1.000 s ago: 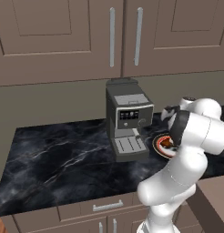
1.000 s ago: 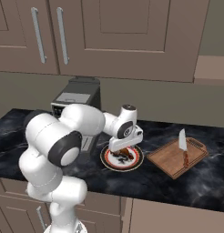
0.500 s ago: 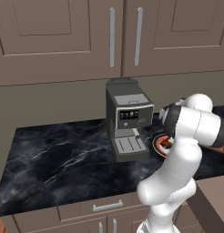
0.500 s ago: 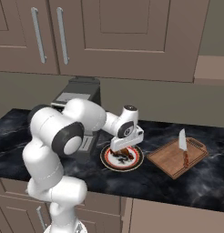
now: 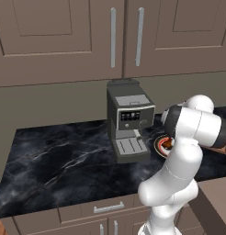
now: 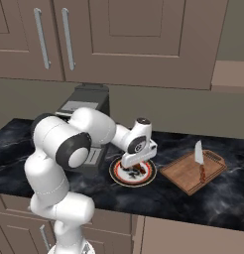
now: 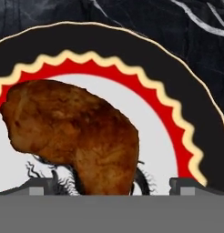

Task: Pick up the knife from the drawer and place it on the cutting board. Then place the meat from the plate to the cutting board.

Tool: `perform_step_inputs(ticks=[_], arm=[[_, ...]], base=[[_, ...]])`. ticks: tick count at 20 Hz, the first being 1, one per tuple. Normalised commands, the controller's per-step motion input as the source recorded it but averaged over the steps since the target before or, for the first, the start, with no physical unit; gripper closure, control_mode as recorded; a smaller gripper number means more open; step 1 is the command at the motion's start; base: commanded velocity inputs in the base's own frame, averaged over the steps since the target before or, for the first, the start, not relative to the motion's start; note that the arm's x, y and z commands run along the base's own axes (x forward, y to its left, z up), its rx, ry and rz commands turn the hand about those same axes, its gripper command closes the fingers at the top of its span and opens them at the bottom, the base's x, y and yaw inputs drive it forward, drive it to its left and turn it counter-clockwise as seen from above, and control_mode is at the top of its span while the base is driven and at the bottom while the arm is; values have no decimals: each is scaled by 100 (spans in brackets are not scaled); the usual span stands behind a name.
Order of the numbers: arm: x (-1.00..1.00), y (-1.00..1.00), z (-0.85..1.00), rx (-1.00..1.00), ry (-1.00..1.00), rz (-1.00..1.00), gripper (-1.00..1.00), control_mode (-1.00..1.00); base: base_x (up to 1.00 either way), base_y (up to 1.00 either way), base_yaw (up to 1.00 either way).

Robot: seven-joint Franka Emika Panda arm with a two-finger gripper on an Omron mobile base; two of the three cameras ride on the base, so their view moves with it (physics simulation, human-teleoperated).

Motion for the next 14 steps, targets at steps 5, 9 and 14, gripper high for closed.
perform_step_inputs(ticks=[5,9,14], arm=[[0,0,-14,0,-2,3,-100,-100],[0,3,-18,0,0,4,-100,-100],[0,12,-27,0,0,3,100,-100]], base=[[0,0,0],[0,0,0],[0,0,0]])
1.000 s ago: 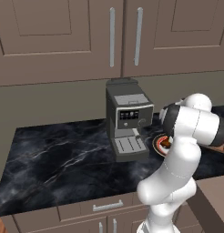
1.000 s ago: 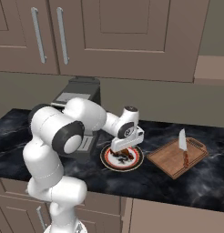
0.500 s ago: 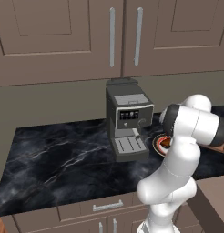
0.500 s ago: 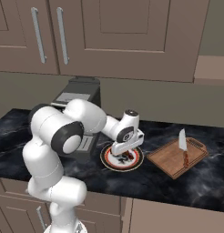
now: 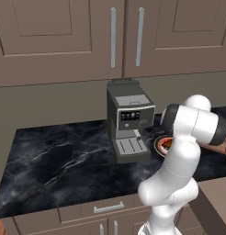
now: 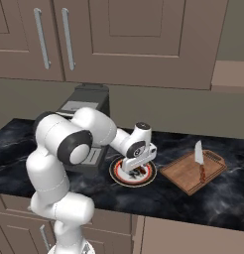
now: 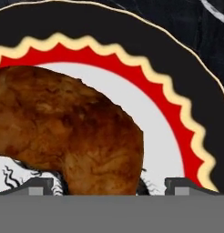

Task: Pick up the knife from the drawer and place it on the cutting board. Then place the meat from the plate to the cutting board.

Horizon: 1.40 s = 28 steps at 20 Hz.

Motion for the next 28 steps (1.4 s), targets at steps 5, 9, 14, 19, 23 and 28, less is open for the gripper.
perform_step_inputs(ticks=[5,9,14,19,23,28], arm=[[-1,6,-4,0,-3,1,100,-100],[-16,0,0,0,-12,0,100,-100],[-24,1,9,0,-12,0,100,-100],[-28,-9,55,0,-7,-5,100,-100],[-2,-34,47,0,0,-13,100,-100],[3,-52,17,0,0,-12,100,-100]], base=[[0,0,0],[0,0,0],[0,0,0],[0,0,0],[0,0,0],[0,0,0]])
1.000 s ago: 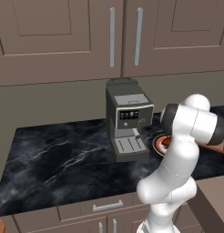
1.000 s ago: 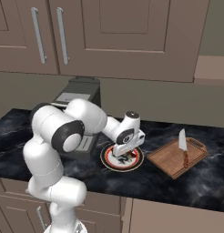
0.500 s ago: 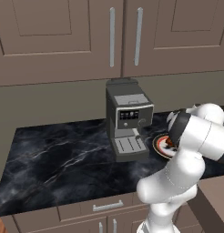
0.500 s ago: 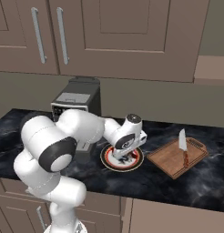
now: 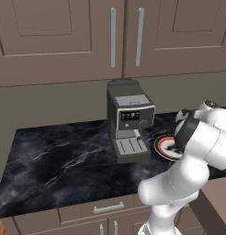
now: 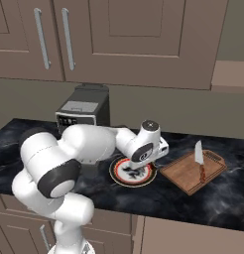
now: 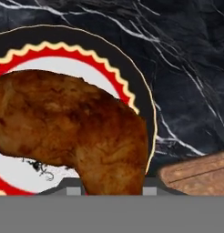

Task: Pick up the knife from the drawer and place it on the cutting board. Then place the meat from the plate to the cutting board.

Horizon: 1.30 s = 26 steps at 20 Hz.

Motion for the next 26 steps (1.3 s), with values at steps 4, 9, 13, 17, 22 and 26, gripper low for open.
perform_step_inputs(ticks=[4,9,13,17,22,26], arm=[[5,-58,4,0,0,-11,100,-100],[8,-63,1,0,0,-9,100,-100],[17,-59,0,0,0,-6,100,-100],[22,-48,0,1,0,-4,100,-100],[21,-40,0,1,0,-2,100,-100],[13,-27,-9,0,1,-1,100,-100]], base=[[0,0,0],[0,0,0],[0,0,0],[0,0,0],[0,0,0],[0,0,0]])
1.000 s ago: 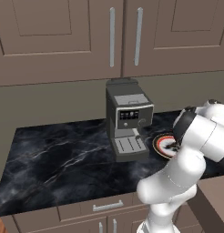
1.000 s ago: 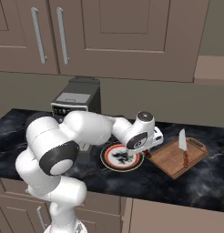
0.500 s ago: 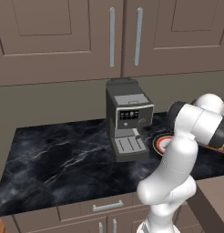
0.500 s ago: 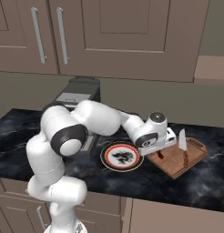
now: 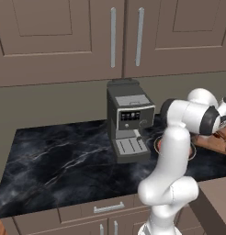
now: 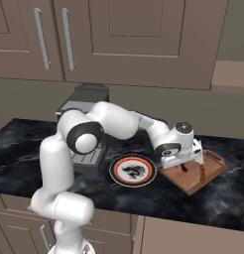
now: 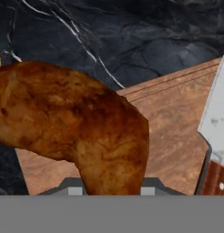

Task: Pick up the knife from the drawer and place it on the cutting board. Then place the meat from the plate to the cutting board.

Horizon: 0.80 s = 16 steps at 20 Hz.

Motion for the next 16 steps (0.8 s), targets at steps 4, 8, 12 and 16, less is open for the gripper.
perform_step_inputs(ticks=[4,8,12,16], arm=[[15,-13,-24,0,1,0,100,-100],[12,-6,-25,0,2,0,100,-100],[11,-9,-25,0,2,0,100,-100],[9,-8,-28,0,2,0,100,-100]], base=[[0,0,0],[0,0,0],[0,0,0],[0,0,0]])
